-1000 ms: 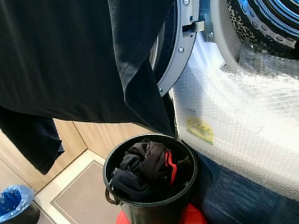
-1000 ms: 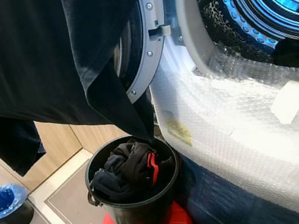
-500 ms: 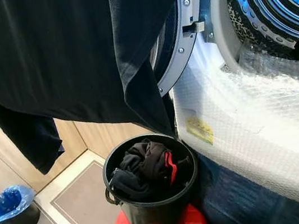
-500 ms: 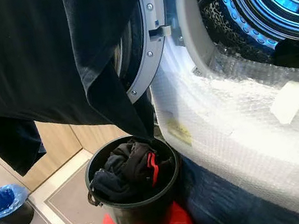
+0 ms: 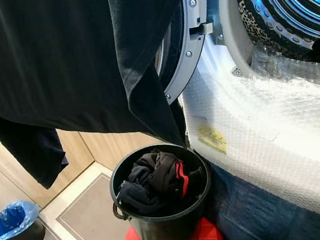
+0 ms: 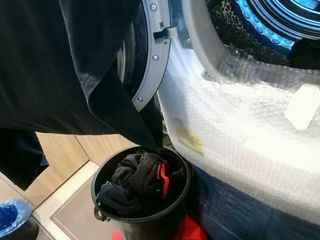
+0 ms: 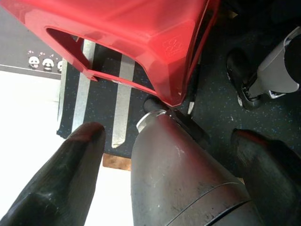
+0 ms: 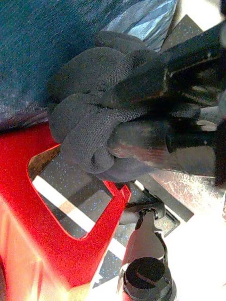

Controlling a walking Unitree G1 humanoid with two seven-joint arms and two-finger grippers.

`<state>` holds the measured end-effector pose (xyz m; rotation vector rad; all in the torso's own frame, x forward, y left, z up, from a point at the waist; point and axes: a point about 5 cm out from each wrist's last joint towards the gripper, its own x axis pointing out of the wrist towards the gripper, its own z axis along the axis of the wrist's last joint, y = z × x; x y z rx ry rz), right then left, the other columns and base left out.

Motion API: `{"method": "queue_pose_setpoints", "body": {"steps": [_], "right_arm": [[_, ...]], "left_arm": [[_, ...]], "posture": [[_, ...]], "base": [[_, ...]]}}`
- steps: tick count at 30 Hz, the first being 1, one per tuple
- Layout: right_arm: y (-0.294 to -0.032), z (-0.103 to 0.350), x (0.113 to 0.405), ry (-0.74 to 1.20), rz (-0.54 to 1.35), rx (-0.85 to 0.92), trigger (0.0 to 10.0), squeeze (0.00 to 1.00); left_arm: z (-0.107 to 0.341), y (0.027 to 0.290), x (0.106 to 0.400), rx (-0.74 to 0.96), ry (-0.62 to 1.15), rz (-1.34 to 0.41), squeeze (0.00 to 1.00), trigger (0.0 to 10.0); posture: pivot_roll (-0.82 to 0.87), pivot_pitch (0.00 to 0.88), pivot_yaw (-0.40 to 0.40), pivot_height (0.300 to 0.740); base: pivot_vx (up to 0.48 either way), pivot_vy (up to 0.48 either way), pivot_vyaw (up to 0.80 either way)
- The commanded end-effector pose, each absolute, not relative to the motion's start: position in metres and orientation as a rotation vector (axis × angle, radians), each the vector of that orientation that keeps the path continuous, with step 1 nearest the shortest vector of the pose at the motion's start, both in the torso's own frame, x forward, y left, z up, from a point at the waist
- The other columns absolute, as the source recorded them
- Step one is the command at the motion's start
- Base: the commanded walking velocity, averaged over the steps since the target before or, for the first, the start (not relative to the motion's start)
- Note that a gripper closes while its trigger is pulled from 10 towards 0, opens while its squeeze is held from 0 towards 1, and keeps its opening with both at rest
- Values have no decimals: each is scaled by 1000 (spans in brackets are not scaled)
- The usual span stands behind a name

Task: Clothes washing

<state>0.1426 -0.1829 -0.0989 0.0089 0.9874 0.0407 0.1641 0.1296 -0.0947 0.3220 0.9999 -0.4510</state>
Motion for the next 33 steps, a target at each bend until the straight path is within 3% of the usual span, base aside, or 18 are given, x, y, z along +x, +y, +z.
{"method": "queue_pose_setpoints", "body": {"steps": [1,33], "right_arm": [[-180,-100,140,986,40,18,10000,0],[-183,-96,152,981,36,-5,10000,0]], "left_arm": [[-96,134,161,342,1016,-445,0,10000],[-91,128,175,313,989,-429,0,10000]], "posture": [[-184,0,88,740],[-181,0,73,740]], "base": [[0,0,0],[0,0,0]]}}
